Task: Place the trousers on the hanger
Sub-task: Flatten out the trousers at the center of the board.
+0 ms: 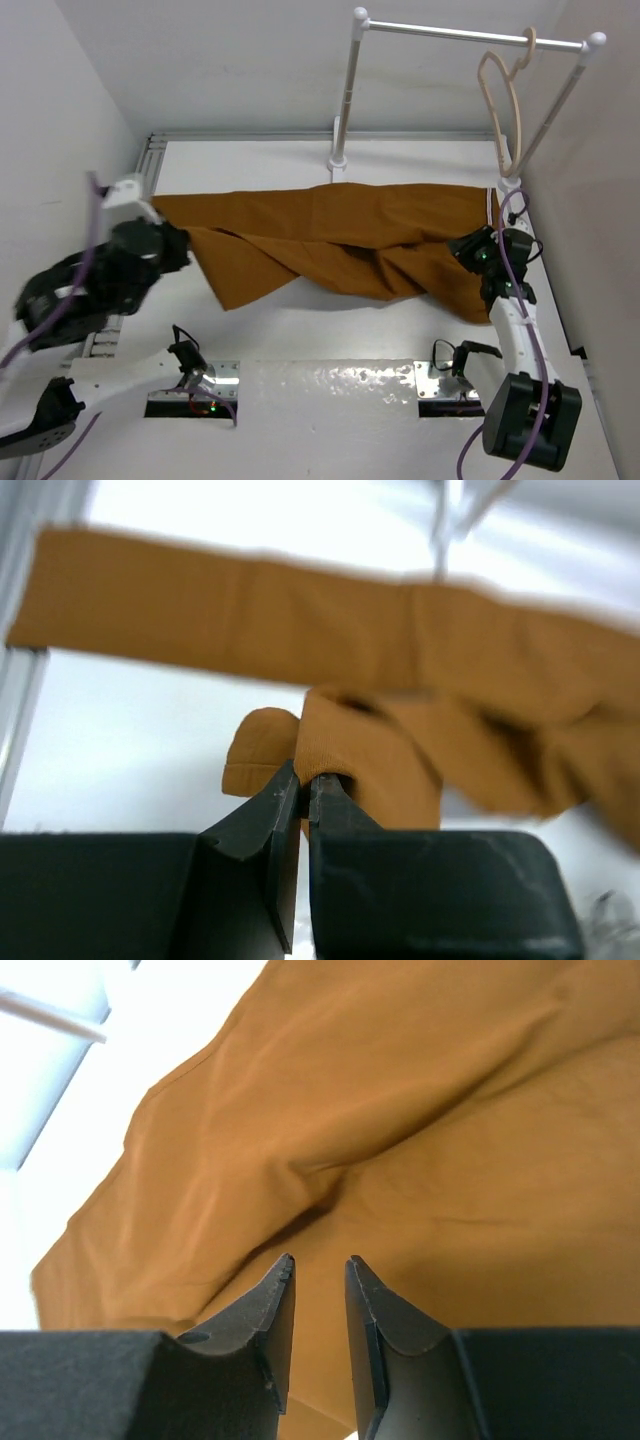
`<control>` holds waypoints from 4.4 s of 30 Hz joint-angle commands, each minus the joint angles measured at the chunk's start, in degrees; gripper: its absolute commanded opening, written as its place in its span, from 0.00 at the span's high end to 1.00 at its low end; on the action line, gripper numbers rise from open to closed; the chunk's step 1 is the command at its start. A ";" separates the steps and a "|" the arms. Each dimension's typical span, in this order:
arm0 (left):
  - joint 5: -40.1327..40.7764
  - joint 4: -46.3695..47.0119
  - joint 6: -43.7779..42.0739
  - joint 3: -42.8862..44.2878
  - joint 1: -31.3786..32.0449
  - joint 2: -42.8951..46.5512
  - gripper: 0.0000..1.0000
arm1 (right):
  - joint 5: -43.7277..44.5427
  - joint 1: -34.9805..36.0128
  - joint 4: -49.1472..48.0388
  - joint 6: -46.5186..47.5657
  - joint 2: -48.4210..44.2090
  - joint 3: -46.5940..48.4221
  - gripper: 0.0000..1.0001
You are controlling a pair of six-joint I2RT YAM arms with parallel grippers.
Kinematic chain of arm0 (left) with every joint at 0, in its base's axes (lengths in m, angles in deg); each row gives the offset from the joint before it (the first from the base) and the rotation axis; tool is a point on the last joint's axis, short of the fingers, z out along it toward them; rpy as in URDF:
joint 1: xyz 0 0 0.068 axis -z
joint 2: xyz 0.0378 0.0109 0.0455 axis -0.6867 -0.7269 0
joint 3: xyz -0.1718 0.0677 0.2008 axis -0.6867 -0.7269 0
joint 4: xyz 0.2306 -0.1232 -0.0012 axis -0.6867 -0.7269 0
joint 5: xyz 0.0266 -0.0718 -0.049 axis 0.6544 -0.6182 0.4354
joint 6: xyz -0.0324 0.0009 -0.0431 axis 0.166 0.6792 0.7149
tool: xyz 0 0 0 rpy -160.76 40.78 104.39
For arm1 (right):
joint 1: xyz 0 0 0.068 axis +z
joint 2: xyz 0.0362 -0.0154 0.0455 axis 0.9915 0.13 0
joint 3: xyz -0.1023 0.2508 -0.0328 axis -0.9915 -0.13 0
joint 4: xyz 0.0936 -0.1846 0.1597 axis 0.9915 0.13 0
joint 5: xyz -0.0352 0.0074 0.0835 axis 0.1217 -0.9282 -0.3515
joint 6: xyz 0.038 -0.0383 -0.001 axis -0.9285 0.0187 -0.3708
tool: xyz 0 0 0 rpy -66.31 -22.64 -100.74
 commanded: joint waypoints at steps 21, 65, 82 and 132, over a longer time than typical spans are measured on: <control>32.13 -0.74 -0.23 11.19 3.72 12.83 0.48 | -1.18 3.97 5.37 6.17 3.83 5.18 0.46; -27.02 65.09 -5.69 -54.63 3.72 10.10 0.71 | 5.88 -9.83 -3.58 6.35 49.72 26.36 0.76; -23.33 63.60 -3.58 -54.90 3.72 7.20 0.66 | 23.96 -10.70 1.66 7.57 44.36 38.91 1.00; -10.32 26.48 -1.09 -26.25 -26.57 -7.99 0.46 | -4.33 49.85 -0.69 15.92 23.36 19.17 0.97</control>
